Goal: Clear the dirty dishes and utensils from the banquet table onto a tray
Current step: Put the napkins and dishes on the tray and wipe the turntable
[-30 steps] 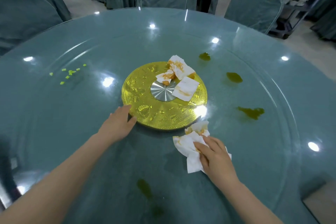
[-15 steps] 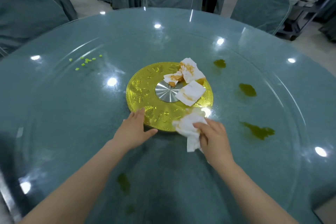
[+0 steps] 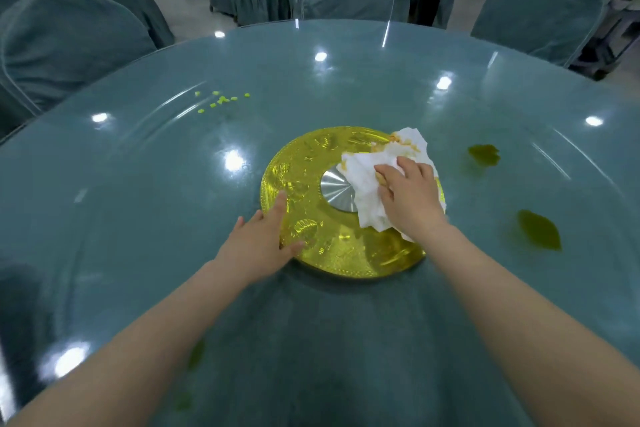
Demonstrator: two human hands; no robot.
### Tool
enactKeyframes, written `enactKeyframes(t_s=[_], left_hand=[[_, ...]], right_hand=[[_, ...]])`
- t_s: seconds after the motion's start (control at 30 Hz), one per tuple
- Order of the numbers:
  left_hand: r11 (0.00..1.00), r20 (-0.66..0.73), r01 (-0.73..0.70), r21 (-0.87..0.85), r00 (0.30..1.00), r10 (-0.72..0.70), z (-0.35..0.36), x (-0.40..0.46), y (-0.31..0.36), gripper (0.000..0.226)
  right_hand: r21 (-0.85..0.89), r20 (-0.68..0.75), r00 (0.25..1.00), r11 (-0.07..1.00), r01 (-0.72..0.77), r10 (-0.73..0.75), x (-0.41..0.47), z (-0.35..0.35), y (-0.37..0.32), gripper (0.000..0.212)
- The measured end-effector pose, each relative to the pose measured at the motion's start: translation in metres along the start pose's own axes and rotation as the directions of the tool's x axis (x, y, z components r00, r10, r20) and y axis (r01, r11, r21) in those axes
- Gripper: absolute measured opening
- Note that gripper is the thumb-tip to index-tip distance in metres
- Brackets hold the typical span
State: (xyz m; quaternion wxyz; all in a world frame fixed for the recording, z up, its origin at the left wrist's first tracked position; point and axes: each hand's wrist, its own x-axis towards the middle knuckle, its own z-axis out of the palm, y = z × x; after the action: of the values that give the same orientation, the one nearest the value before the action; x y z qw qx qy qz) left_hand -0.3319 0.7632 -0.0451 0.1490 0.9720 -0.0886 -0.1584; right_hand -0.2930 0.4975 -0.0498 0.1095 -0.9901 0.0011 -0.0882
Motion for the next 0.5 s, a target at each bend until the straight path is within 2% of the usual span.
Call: enactKeyframes(t_s=[0.07, 0.23, 0.33, 0.37, 0.5], left_hand=[[1.0, -0.001, -0.011, 0.022, 1.0, 0.011, -0.004, 0.008, -0.007, 0.088], [1.0, 0.015, -0.015, -0.009, 1.0, 0.015, -0.02, 0.035, -0.022, 0.084], [1.0, 0.02, -0.021, -0.001, 1.0, 0.021, -0.026, 0.045, -0.027, 0.082], [1.0, 0.023, -0.014, 0.001, 1.0, 0.014, -0.027, 0.049, -0.028, 0.082], [1.0, 0.022, 0.019, 0.002, 1.0, -0.019, -0.032, 0.066, -0.026, 0.081]], right_hand=[[-0.044, 0.031, 0.999, 0.999, -0.018, 0.019, 0.002, 0.009, 0.004, 0.04], [-0.146, 0.004, 0.996, 0.985, -0.092, 0.094, 0.009, 0.019, 0.011, 0.043], [-0.132, 0.017, 0.986, 0.978, -0.163, 0.167, 0.015, 0.019, 0.018, 0.043], [-0.132, 0.049, 0.98, 0.974, -0.185, 0.192, 0.017, 0.019, 0.022, 0.048], [-0.13, 0.28, 0.929, 0.969, -0.212, 0.241, 0.022, 0.017, 0.031, 0.088]])
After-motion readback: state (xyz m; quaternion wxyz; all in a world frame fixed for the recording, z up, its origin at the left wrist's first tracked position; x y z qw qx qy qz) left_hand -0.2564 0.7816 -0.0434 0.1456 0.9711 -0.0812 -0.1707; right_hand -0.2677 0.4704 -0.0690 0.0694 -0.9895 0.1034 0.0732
